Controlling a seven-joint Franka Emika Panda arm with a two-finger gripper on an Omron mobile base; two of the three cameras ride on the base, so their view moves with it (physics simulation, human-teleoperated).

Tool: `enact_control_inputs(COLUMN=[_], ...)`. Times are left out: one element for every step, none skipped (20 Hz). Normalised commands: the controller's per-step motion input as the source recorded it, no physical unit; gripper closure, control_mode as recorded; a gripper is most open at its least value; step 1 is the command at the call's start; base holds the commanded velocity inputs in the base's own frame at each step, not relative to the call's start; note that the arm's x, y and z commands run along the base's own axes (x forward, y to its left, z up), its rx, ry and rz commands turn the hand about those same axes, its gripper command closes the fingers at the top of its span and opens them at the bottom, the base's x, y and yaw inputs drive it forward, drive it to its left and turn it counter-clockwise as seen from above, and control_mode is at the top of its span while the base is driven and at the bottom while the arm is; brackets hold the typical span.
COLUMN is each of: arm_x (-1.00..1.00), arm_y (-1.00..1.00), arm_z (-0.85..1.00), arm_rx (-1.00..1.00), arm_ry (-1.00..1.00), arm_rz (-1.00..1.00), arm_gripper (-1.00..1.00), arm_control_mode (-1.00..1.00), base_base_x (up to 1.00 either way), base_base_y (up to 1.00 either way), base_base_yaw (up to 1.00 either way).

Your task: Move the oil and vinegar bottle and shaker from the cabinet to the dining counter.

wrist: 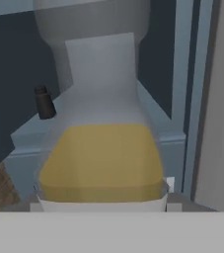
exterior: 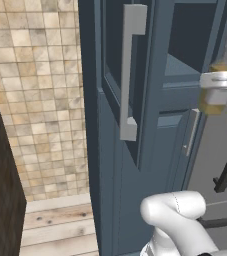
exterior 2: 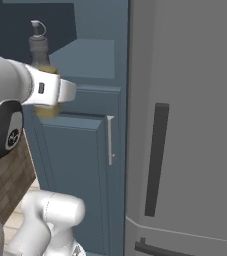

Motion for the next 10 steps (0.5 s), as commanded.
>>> enact_control_inputs(arm_x=[-0.53,-0.5,-0.48,-0.46,-0.45,-0.4,-0.37,-0.32,-0.25,-0.22], arm_y=[-0.12,-0.1,-0.07,-0.05,-0.03,-0.01,0.0,0.0,0.0,0.0], arm_z=[-0.03,-0.05,-0.07,-0.1,-0.16,-0.22,-0.26,-0.29,-0.28,-0.23], arm_rx=[0.0,0.0,0.0,0.0,0.0,0.0,0.0,0.0,0.0,0.0], arm_ry=[0.0,0.0,0.0,0.0,0.0,0.0,0.0,0.0,0.0,0.0], arm_rz=[0.03,0.02,0.01,0.0,0.0,0.0,0.0,0.0,0.0,0.0], arm_gripper=[1.0,1.0,1.0,1.0,1.0,1.0,1.0,1.0,1.0,1.0], arm_control_mode=[-1.0,-1.0,-1.0,-1.0,-1.0,-1.0,-1.0,-1.0,-1.0,-1.0], base_base_x=[0.0,0.0,0.0,0.0,0.0,0.0,0.0,0.0,0.0,0.0], base_base_y=[0.0,0.0,0.0,0.0,0.0,0.0,0.0,0.0,0.0,0.0], base_base_yaw=[0.0,0.0,0.0,0.0,0.0,0.0,0.0,0.0,0.0,0.0])
